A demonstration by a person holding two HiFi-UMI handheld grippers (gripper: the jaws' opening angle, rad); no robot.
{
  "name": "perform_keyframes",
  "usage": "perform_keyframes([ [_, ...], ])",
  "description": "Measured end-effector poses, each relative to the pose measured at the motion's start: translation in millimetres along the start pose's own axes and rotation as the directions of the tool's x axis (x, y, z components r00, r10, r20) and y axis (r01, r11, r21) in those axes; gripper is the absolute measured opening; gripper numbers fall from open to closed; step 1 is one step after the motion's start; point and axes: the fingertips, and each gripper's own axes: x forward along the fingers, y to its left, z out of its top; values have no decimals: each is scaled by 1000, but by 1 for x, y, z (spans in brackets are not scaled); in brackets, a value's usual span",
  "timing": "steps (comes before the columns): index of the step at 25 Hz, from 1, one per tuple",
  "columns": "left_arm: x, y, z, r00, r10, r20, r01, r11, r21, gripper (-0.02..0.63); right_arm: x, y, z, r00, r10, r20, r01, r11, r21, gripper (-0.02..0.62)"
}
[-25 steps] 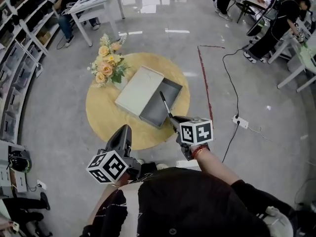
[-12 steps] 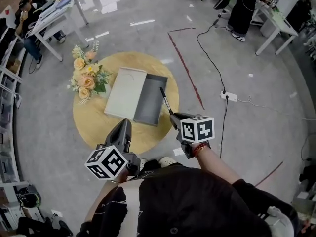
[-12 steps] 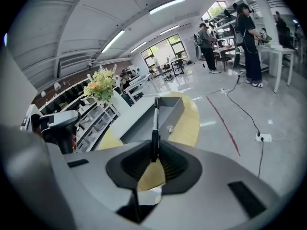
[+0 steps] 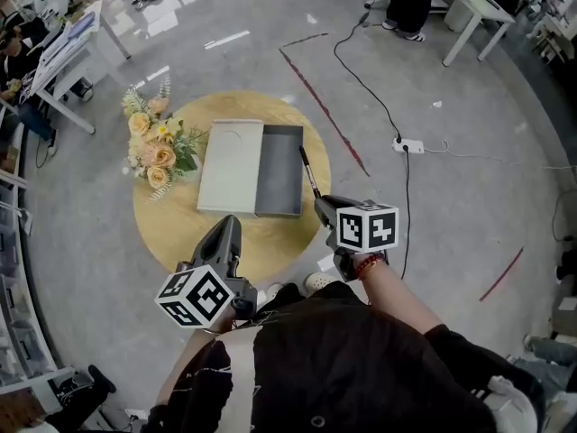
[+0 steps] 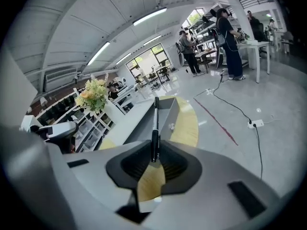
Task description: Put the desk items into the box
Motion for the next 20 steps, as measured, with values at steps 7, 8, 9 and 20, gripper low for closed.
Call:
perform_keyframes([
  [7, -24, 25, 3, 1000, -19, 3, 19, 1000, -19, 11, -2, 21, -11, 999, -42, 27, 41, 999, 16, 64],
  [8, -27, 28, 4, 1000, -22, 10, 22, 999, -24, 11, -2, 25, -11, 999, -46, 29, 45, 999, 8, 64],
  [9, -30, 32, 5, 1000, -23, 18, 24, 999, -27, 11, -1, 29, -12, 998, -48, 30, 48, 999, 0, 64],
  [20, -57, 61, 23, 995, -3, 98, 7, 999, -49, 11, 13, 65, -3, 998, -40, 40, 43, 997, -67, 64],
])
